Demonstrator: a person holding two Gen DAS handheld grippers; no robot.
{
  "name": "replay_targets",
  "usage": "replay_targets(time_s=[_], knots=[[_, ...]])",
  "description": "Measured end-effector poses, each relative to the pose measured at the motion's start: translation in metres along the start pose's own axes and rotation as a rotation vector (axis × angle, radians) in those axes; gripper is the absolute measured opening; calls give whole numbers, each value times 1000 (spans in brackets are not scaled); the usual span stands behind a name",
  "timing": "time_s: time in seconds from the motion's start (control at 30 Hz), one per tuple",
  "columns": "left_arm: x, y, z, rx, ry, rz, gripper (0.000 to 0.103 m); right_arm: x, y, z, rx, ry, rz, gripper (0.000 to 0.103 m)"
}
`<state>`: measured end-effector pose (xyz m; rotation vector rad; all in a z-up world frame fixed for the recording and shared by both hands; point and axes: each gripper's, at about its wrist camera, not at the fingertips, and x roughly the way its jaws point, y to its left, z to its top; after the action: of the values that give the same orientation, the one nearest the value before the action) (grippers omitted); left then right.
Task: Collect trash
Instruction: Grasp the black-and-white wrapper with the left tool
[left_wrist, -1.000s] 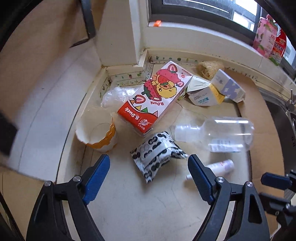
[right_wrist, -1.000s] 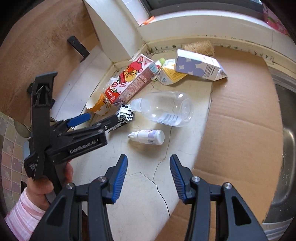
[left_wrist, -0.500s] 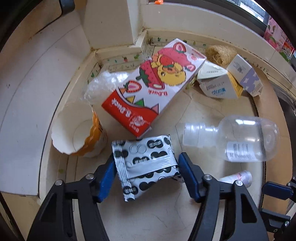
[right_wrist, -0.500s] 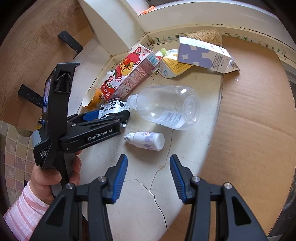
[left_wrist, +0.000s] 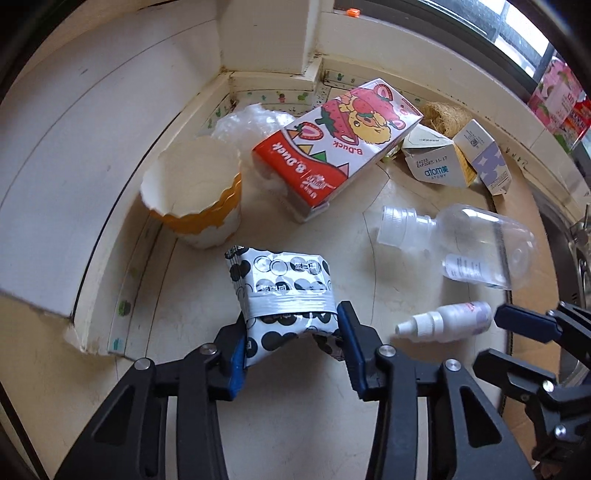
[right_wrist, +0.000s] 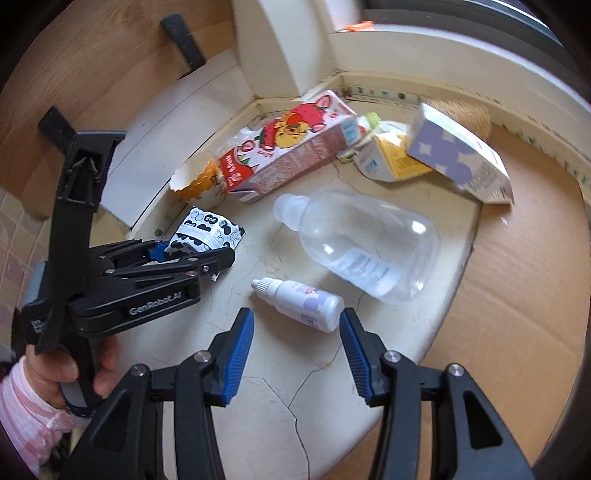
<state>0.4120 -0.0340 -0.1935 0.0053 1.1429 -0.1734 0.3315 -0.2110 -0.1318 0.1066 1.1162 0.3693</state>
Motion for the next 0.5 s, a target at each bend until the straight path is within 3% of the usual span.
replay_targets(time_s=[0.17,0.5], knots=[[-20,3,-17,-24,-17,-16,39,9,8,7,-126,23,-9,50],[-52,11,-61,-72,-2,-44,38,27,19,14,-223,96,50,50]])
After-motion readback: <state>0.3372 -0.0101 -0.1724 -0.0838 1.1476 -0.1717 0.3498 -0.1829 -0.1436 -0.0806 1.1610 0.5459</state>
